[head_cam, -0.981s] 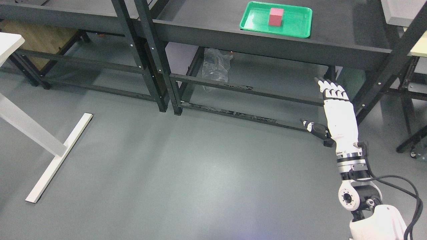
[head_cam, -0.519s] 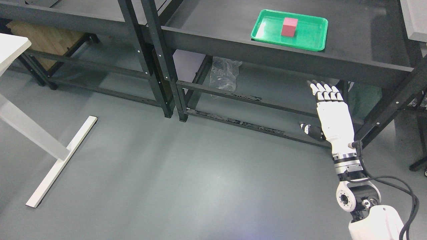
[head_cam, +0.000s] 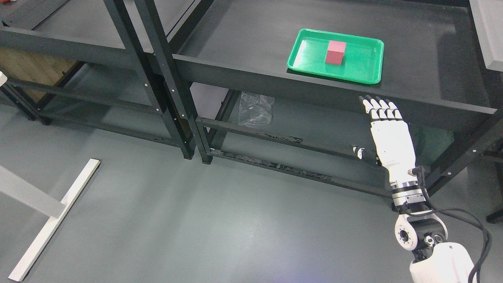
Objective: Pick pink block from left shelf to tray
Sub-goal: 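Reach the right hand over the green tray to the pink cube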
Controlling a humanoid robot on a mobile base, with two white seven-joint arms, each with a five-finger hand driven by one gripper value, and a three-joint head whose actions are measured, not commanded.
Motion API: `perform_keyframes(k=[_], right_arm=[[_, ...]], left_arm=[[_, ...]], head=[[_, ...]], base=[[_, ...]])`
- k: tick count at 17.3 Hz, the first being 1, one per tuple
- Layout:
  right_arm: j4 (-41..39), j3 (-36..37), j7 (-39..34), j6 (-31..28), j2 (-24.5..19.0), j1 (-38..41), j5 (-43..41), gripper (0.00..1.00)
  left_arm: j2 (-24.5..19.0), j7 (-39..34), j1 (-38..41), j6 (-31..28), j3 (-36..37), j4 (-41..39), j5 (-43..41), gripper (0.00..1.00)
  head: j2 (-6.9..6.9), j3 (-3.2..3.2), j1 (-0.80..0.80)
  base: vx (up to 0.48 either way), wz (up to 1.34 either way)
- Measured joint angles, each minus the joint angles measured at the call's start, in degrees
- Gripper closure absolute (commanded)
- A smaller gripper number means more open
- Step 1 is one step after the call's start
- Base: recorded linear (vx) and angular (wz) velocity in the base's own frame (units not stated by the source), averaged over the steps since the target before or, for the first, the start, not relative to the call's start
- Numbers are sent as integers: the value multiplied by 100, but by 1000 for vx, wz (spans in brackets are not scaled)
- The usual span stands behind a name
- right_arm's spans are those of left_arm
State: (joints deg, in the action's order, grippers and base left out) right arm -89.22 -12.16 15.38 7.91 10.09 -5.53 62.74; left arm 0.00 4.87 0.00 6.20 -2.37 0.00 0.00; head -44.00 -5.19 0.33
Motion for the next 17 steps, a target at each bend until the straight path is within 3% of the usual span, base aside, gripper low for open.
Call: perform_keyframes(k=[12,17], right_arm=[[13,-29,-264,1,-134,-56,-66,1],[19,-32,-714,5,-156,-53,-96,1]], left_arm=[[0,0,0,0,0,0,0,0],[0,0,0,0,0,0,0,0]], head=[[0,0,0],[0,0,0]], base=[[284,-5],[300,-1]])
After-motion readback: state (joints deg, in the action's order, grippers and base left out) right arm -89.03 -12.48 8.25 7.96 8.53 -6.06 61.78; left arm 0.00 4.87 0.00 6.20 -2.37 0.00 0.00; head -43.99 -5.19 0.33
